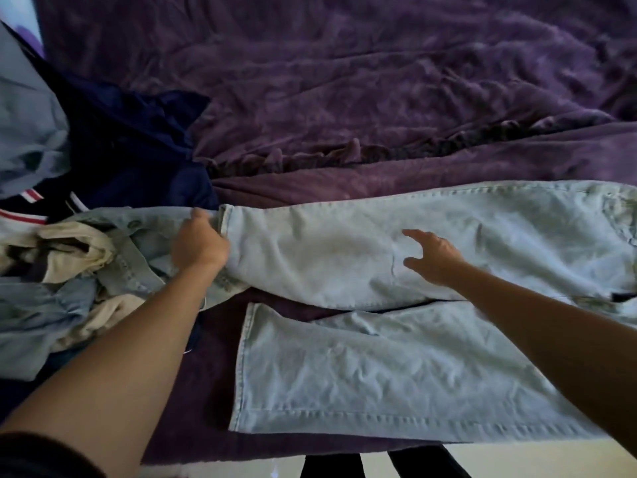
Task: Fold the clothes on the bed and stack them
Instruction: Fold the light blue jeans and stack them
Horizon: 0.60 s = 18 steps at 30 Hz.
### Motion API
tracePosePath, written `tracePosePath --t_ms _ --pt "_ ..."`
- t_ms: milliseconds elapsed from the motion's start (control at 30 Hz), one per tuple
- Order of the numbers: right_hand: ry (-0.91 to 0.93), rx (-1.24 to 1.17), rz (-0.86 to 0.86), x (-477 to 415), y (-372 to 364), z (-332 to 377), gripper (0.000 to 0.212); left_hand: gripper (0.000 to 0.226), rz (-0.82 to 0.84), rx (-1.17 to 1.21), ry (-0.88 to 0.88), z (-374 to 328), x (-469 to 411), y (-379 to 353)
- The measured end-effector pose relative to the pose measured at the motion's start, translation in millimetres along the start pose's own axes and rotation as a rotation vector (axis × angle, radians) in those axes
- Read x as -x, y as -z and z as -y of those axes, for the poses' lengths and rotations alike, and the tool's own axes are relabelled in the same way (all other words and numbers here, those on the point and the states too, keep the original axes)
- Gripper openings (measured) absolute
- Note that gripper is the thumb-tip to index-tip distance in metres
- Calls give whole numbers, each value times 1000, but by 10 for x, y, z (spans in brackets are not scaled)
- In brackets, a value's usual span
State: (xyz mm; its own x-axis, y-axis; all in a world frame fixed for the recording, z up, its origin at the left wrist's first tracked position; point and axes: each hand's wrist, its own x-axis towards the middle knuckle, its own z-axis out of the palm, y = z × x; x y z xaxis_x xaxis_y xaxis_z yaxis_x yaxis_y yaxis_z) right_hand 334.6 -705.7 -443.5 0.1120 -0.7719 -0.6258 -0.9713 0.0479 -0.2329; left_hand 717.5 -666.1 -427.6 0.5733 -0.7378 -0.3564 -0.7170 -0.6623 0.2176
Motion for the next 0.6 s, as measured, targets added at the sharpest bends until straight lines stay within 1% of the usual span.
tracePosePath --t_ms 33,67,100,133,267,367,400,500,600 --pt "-11 3 -19 63 41 -87 63 32 -58 -22 -54 -44 104 -22" --pt "-20 5 -32 135 66 -181 62 31 -113 -28 -147 -90 231 -74" --pt "-31 9 -40 214 69 -295 60 29 -141 -21 -257 -144 391 -151" --pt "-52 14 -45 304 55 -430 58 25 -115 -12 -353 -210 579 -266" --pt "-174 1 -27 758 -131 -1138 51 8 202 -25 -628 -579 1544 -843" --pt "-276 -10 -8 1159 -260 -1801 52 7 407 -105 -752 -942 2243 -1256" --pt "-317 4 -4 1305 -273 -2039 53 11 462 -154 -796 -1081 2480 -1372" --pt "-394 84 -23 1703 -234 -2820 55 18 568 -271 -909 -1498 3118 -1706" --pt "-384 259 -12 2013 -207 -3647 57 22 642 -342 -965 -1927 3696 -2066"
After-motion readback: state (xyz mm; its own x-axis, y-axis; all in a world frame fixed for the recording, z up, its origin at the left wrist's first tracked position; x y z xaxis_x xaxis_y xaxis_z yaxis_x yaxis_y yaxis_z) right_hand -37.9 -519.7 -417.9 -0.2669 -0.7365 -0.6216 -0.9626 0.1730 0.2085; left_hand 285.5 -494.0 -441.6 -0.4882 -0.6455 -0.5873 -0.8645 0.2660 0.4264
